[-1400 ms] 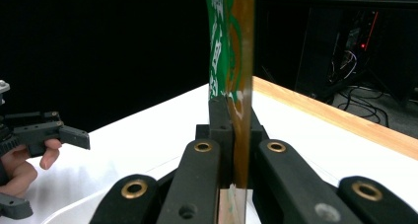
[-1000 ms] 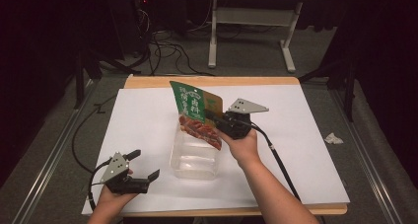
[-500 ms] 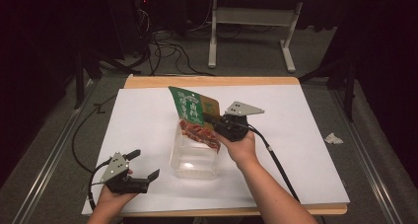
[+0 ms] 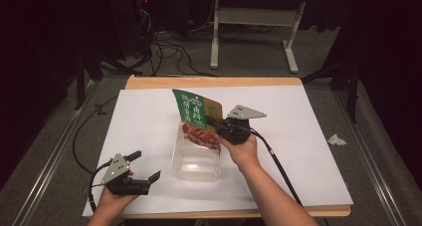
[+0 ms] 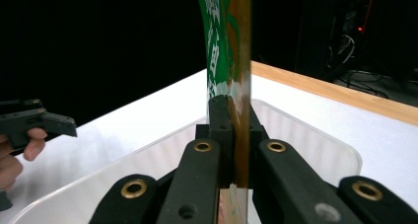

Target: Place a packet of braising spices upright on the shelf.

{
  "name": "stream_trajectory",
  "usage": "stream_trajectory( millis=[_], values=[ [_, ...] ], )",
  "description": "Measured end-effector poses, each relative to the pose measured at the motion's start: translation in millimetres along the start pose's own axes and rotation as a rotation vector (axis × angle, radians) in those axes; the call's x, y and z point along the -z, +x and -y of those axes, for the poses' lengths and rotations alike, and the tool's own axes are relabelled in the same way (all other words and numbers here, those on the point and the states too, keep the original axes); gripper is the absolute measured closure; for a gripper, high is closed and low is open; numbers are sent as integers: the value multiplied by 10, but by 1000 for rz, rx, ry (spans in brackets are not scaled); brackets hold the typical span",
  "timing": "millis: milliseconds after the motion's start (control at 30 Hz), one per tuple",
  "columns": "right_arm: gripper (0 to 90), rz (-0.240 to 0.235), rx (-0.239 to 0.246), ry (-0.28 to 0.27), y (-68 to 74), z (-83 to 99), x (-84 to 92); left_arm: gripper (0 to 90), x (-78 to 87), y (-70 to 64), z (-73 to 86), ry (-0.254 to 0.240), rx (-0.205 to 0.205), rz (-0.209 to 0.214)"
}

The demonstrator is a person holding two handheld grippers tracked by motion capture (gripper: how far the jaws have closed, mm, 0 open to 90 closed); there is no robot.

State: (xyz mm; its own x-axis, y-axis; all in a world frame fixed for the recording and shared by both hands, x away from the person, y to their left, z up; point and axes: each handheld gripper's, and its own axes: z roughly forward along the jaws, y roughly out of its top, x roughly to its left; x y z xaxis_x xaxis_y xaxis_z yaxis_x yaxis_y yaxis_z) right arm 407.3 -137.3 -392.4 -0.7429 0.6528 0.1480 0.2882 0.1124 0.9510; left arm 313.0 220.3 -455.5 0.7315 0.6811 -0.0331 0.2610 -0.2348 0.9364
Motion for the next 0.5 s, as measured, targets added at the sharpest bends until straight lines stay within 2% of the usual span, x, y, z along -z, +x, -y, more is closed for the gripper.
stream_trajectory(
  millis=[300, 367, 400, 433, 467, 500],
  values=[
    [893, 5, 12, -10, 7, 59, 62, 36, -3, -1, 3, 4, -4, 1],
    [755, 2, 27, 17, 16, 51, 75, 36, -6, -4, 4, 2, -5, 2],
    [755, 2, 27, 17, 16, 51, 75, 36, -6, -4, 4, 2, -5, 2],
    [652, -5, 23, 35, 20, 42, 98, 36, -6, -6, 3, 4, -6, 2],
    [652, -5, 23, 35, 20, 42, 98, 36, -6, -6, 3, 4, -6, 2],
    [549, -7, 27, 42, 29, 34, 123, 36, -8, -7, 4, 4, -6, 2]
  ],
)
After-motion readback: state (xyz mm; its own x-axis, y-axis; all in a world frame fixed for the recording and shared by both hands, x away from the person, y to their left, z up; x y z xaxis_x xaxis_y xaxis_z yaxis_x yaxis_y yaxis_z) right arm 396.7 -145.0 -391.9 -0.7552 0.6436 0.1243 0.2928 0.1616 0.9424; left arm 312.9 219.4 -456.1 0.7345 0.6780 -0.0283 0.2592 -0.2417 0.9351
